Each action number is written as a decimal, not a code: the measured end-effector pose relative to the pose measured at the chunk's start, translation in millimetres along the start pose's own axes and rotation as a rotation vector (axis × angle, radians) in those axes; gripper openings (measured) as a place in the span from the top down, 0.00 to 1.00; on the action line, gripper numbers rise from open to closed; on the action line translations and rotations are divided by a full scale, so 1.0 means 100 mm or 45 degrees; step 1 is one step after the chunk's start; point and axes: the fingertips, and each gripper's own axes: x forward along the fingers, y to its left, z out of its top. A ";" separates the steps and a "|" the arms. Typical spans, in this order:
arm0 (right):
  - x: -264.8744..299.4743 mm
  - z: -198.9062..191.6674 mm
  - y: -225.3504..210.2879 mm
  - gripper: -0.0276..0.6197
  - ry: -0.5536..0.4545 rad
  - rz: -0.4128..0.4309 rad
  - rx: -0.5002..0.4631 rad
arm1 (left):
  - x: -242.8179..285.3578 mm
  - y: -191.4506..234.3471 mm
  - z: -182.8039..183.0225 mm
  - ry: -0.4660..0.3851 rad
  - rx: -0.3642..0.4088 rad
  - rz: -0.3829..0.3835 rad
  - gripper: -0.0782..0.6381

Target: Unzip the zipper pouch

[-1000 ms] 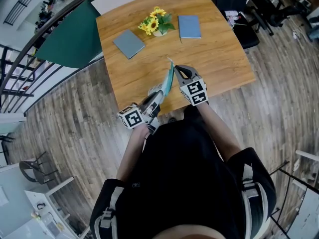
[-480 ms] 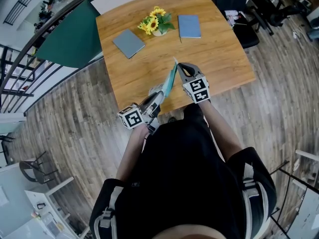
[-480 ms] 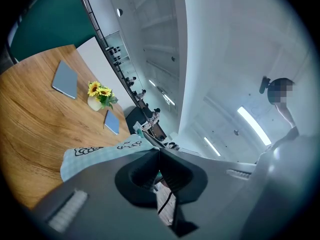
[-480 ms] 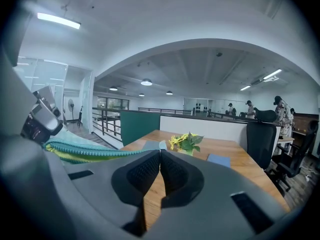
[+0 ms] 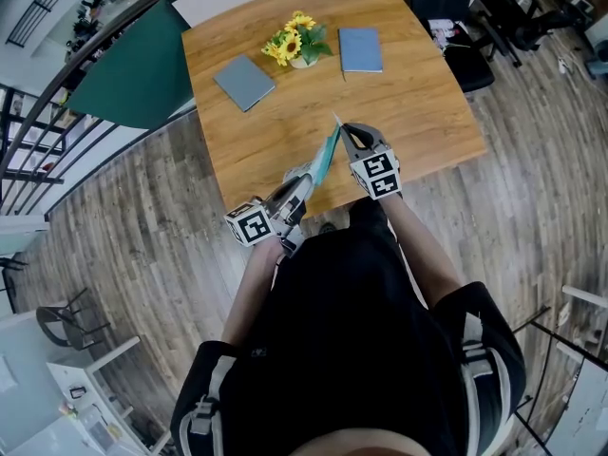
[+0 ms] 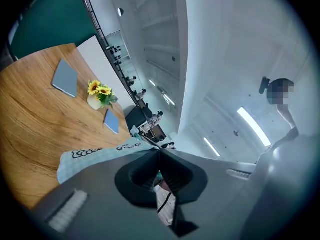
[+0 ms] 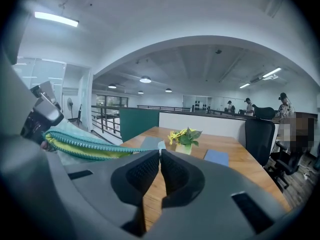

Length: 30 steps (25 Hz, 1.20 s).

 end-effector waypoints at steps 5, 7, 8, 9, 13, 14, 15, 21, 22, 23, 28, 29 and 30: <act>-0.04 -0.06 0.03 0.89 0.007 0.017 -0.007 | -0.02 0.03 0.00 -0.008 -0.003 0.010 0.89; -0.05 -0.09 0.04 0.87 0.012 0.023 -0.006 | -0.02 0.06 -0.01 -0.012 0.000 0.019 0.89; -0.06 -0.10 0.05 0.87 0.014 0.027 -0.007 | -0.02 0.07 -0.01 -0.016 -0.002 0.025 0.89; -0.07 -0.12 0.06 0.87 0.016 0.031 -0.009 | -0.03 0.08 0.00 -0.022 -0.005 0.031 0.89; -0.13 -0.14 0.12 0.90 0.022 0.045 -0.023 | -0.07 0.14 0.07 -0.050 0.003 0.060 0.89; -0.14 -0.15 0.14 0.94 0.025 0.053 -0.030 | -0.08 0.15 0.10 -0.055 0.009 0.066 0.89; -0.14 -0.17 0.16 0.95 0.028 0.062 -0.036 | -0.10 0.17 0.12 -0.059 0.016 0.073 0.89; -0.19 -0.21 0.22 0.95 0.028 0.088 -0.033 | -0.19 0.33 0.24 -0.089 0.053 0.143 0.89; -0.20 -0.21 0.22 0.95 0.029 0.089 -0.033 | -0.21 0.36 0.27 -0.099 0.048 0.152 0.89; -0.21 -0.22 0.23 0.95 0.031 0.091 -0.033 | -0.23 0.39 0.29 -0.108 0.045 0.160 0.89; -0.22 -0.27 0.25 0.95 0.040 0.090 -0.026 | -0.32 0.51 0.40 -0.136 0.044 0.195 0.89; -0.22 -0.28 0.25 0.95 0.042 0.091 -0.023 | -0.34 0.54 0.41 -0.138 0.045 0.202 0.89; -0.21 -0.29 0.26 0.95 0.043 0.090 -0.021 | -0.36 0.57 0.42 -0.136 0.049 0.210 0.89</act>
